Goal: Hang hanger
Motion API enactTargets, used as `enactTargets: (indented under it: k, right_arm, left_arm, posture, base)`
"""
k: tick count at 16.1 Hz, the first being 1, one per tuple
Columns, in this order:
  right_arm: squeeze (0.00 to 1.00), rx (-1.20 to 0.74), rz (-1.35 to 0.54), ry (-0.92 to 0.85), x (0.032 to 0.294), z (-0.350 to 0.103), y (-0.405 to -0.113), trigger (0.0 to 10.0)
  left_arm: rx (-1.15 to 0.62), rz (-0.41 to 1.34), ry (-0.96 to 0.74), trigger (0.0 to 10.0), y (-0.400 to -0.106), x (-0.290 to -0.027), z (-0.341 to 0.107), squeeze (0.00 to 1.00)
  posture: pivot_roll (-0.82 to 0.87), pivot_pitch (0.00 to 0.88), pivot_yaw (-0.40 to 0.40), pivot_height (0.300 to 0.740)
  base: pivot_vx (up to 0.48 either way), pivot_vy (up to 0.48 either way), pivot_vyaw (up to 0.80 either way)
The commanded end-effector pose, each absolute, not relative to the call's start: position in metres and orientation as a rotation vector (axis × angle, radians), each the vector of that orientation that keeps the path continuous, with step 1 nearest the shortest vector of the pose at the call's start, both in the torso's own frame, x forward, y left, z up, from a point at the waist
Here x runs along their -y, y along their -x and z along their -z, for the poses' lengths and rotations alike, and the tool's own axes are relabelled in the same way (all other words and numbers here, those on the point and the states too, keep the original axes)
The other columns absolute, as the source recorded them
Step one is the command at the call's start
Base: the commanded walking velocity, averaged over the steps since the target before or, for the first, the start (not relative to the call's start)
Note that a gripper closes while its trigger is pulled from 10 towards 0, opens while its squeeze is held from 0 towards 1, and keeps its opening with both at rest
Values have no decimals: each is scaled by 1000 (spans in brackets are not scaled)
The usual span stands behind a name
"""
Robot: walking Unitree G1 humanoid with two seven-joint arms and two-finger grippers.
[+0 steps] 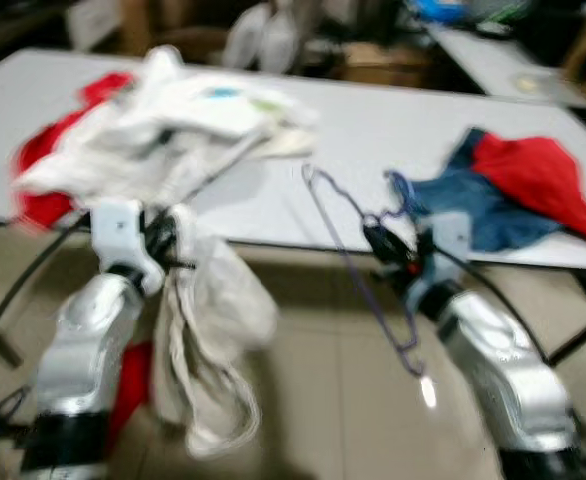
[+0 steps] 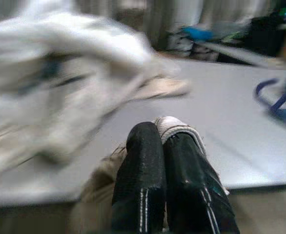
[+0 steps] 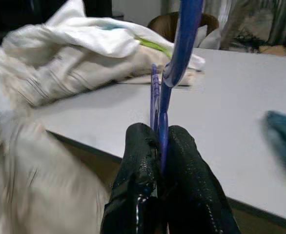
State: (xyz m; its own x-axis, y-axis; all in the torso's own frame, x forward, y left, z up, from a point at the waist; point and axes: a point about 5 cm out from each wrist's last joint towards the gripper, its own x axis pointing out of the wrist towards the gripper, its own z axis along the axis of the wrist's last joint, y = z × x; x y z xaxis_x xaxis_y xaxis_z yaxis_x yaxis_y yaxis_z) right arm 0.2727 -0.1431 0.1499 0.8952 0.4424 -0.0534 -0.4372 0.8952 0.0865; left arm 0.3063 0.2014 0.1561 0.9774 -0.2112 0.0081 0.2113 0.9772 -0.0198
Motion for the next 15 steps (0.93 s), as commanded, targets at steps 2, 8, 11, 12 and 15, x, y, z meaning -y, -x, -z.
enactTargets:
  k: [2, 8, 11, 12, 15]
  right_arm:
    - [0, -70, -564, -25, 153, -161, -260, 10000]
    - [0, -166, -973, 141, 183, -189, -226, 10000]
    - [0, -258, -1115, 238, 195, -201, -217, 10000]
    - [0, -249, -1152, 214, 198, -211, -213, 10000]
    - [0, -263, -1205, 204, 190, -210, -209, 10000]
  left_arm:
    - [85, 298, 10, 10000, -314, -187, -178, 0]
    - [193, 407, -63, 10000, -345, -179, -226, 0]
    - [294, 502, -86, 10000, -369, -162, -272, 0]
    - [310, 511, -99, 10000, -378, -157, -283, 0]
    - [350, 548, -75, 10000, -382, -149, -297, 0]
  posture:
    - [-126, 0, -59, 740]
    - [-119, 0, -42, 740]
    - [-118, 0, -39, 740]
    - [-126, 0, -33, 740]
    - [-133, 0, -28, 740]
  base:
    - [343, 0, 0]
    - [348, 0, 0]
    - [374, 0, 0]
    - [390, 0, 0]
    - [387, 0, 0]
